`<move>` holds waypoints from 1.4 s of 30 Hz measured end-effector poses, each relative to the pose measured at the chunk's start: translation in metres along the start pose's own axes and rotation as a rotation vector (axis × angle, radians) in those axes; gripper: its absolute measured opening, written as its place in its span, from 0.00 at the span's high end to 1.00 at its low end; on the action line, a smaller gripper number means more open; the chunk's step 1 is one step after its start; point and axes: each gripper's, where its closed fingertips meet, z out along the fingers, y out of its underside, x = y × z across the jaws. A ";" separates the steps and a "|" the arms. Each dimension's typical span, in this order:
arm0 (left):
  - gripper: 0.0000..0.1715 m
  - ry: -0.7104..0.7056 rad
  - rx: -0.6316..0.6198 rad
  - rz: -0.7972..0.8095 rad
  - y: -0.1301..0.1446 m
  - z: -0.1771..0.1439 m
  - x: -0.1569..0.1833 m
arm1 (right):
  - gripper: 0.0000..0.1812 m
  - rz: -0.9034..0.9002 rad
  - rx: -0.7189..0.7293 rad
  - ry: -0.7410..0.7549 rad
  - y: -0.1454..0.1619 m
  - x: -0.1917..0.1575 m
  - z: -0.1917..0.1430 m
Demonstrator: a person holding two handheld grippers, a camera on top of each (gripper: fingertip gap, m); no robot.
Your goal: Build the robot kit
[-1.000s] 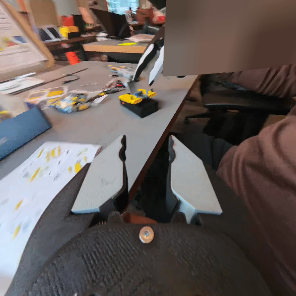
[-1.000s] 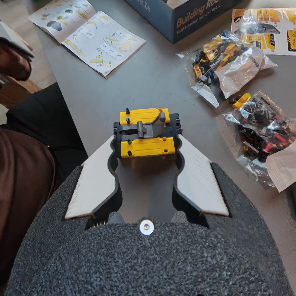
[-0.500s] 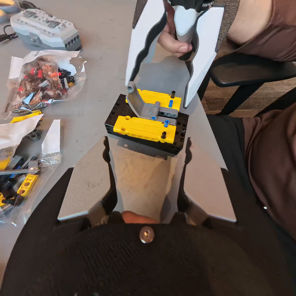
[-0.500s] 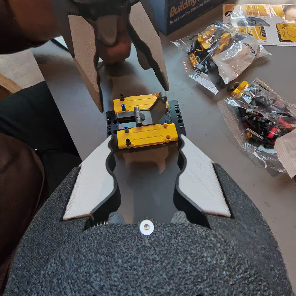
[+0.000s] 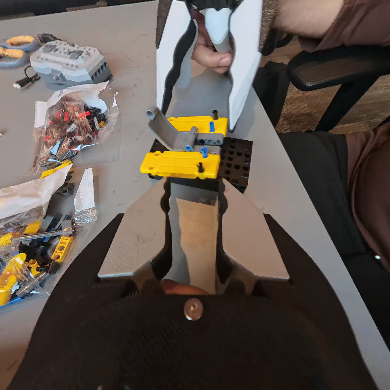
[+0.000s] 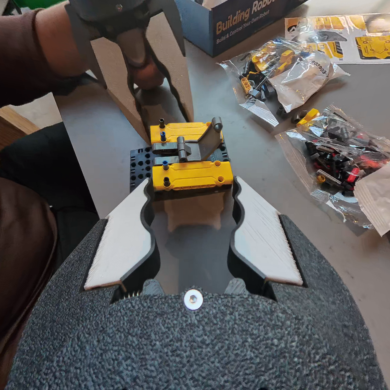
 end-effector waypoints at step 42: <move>0.74 -0.062 -0.117 0.037 0.034 -0.023 -0.011 | 0.59 -0.069 -0.039 0.055 0.003 -0.005 0.000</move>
